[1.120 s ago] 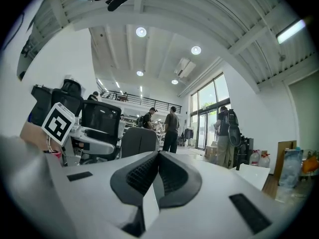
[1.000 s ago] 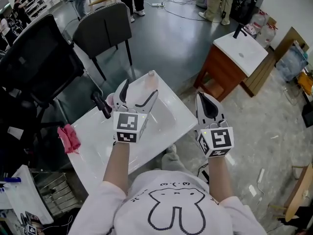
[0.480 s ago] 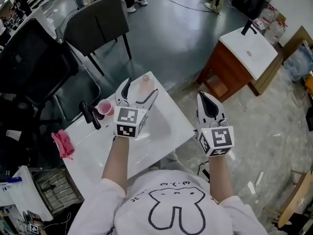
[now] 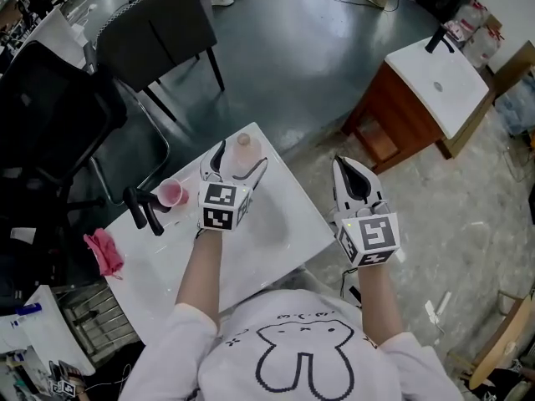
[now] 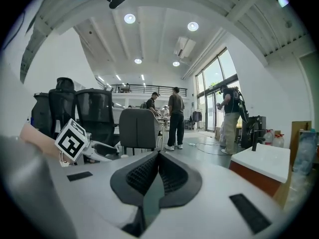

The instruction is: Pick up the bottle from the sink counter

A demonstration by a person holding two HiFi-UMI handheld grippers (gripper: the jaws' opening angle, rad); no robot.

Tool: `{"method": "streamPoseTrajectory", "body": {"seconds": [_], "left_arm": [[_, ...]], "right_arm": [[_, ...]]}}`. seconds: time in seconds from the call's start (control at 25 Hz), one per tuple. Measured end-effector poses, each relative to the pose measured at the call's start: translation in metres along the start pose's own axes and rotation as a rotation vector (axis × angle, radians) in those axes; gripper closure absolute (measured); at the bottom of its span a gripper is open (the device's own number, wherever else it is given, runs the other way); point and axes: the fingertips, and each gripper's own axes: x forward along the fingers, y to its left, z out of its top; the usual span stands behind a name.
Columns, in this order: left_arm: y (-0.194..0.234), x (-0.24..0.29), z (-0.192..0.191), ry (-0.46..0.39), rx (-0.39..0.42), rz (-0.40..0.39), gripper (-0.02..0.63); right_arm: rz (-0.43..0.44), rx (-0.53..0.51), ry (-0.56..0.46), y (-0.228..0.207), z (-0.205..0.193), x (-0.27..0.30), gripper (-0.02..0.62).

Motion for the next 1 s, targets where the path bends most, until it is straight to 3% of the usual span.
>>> {"method": "streamPoseTrajectory", "body": {"seconds": [0.64,1.0], "left_arm": [[0.022,0.074,-0.052,0.151,-0.100,0.027,0.176],[0.025,0.091,-0.069,0.241,-0.072,0.058,0.177]], "right_arm": [[0.005,0.032,0.096,-0.029,-0.037,0.030,0.572],[0.003,0.044,0.115,-0.031,-0.044,0.040,0.572]]}}
